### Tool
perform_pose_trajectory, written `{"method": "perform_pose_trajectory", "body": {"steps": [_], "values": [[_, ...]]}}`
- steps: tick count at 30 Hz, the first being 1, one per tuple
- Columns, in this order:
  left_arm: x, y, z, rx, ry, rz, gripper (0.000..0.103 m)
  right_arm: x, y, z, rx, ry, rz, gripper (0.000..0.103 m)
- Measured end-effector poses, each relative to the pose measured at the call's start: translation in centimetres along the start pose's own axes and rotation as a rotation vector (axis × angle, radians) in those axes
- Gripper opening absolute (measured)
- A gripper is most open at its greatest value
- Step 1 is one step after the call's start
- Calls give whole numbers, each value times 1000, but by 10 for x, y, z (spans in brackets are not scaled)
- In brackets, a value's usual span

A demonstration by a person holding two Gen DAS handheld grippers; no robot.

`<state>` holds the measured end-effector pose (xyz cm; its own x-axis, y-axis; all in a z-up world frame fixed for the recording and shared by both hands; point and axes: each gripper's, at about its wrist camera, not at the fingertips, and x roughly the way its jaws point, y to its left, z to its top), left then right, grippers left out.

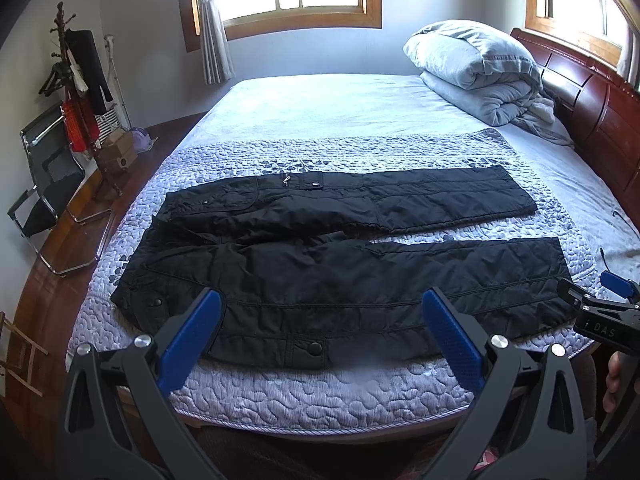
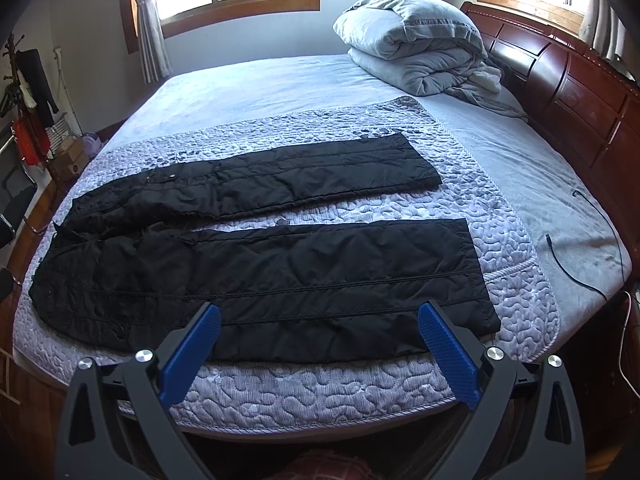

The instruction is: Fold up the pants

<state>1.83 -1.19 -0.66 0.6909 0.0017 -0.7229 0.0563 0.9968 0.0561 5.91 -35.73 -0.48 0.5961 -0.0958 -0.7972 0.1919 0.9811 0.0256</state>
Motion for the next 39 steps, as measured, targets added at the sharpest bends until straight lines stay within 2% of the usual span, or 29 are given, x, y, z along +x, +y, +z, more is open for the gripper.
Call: {"method": "perform_pose_trajectory", "body": {"steps": [5,8,11,14,17,20,25,28,32,35,37,39], "values": [[21,4,4,-11,49,5,100,15,-5,8,-15,8,-11,99],[41,11,14,-9,86,14,100,26,-18,27,-26,-3,-28,99],[66,20,32,23,118,22,100,46,-42,60,-25,4,0,99],[101,32,60,63,159,37,100,83,-76,112,-10,35,24,99],[149,47,94,82,249,-1,100,122,-101,159,-40,40,10,99],[212,70,127,33,392,-63,100,184,-124,210,-94,140,8,99],[303,100,165,26,573,-34,100,291,-164,274,-51,341,72,99],[364,121,185,-10,706,-40,100,342,-186,292,17,407,74,99],[415,139,205,-63,793,-13,100,399,-208,296,82,485,58,99],[447,143,221,-59,806,4,100,428,-213,294,92,518,41,99],[463,145,226,-68,817,-1,100,442,-212,291,100,534,85,99],[478,143,231,-36,815,9,100,450,-209,289,93,546,113,99]]}}
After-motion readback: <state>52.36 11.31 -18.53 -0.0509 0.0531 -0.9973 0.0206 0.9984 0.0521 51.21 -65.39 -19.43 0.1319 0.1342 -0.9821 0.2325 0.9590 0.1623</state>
